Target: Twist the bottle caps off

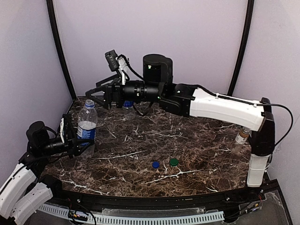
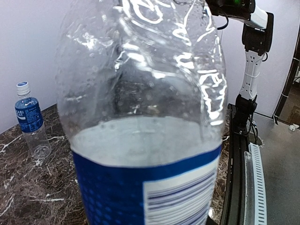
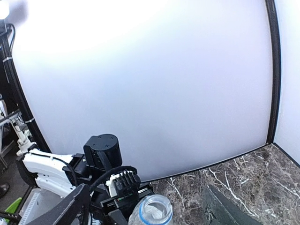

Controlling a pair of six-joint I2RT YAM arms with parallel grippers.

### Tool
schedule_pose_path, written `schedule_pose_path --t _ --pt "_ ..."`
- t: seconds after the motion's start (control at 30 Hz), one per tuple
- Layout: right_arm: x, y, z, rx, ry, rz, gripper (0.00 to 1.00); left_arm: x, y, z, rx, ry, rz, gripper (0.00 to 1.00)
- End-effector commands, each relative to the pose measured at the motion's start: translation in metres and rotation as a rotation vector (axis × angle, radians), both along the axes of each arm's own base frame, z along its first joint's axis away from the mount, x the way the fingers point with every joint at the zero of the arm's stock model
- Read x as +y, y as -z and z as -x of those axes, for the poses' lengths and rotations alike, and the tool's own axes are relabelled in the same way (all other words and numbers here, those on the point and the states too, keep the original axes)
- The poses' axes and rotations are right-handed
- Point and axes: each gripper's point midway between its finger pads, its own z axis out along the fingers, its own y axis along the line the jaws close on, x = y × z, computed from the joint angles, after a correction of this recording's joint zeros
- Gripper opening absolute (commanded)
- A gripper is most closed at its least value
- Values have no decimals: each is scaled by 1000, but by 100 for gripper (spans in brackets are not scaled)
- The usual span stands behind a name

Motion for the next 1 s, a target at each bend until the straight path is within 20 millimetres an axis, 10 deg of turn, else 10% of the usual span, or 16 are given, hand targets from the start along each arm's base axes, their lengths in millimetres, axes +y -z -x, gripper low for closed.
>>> schedule_pose_path --t 0.0,0.2,0.5,0.67,0.8,0.97 --pt "35 10 21 -39 -67 -11 77 -6 -12 9 -66 65 -8 43" --pt "42 25 16 -1 -46 18 64 -7 -11 11 -65 75 -12 43" --pt "45 47 9 34 -37 84 2 -7 -12 9 -78 70 -19 43" --pt "38 47 9 18 -34 109 0 -7 -9 9 -71 67 -21 44" --pt "24 40 3 14 -6 121 0 -5 -4 6 -51 46 -21 89" --pt "-14 40 -23 16 135 180 0 -2 1 1 -27 5 -17 99"
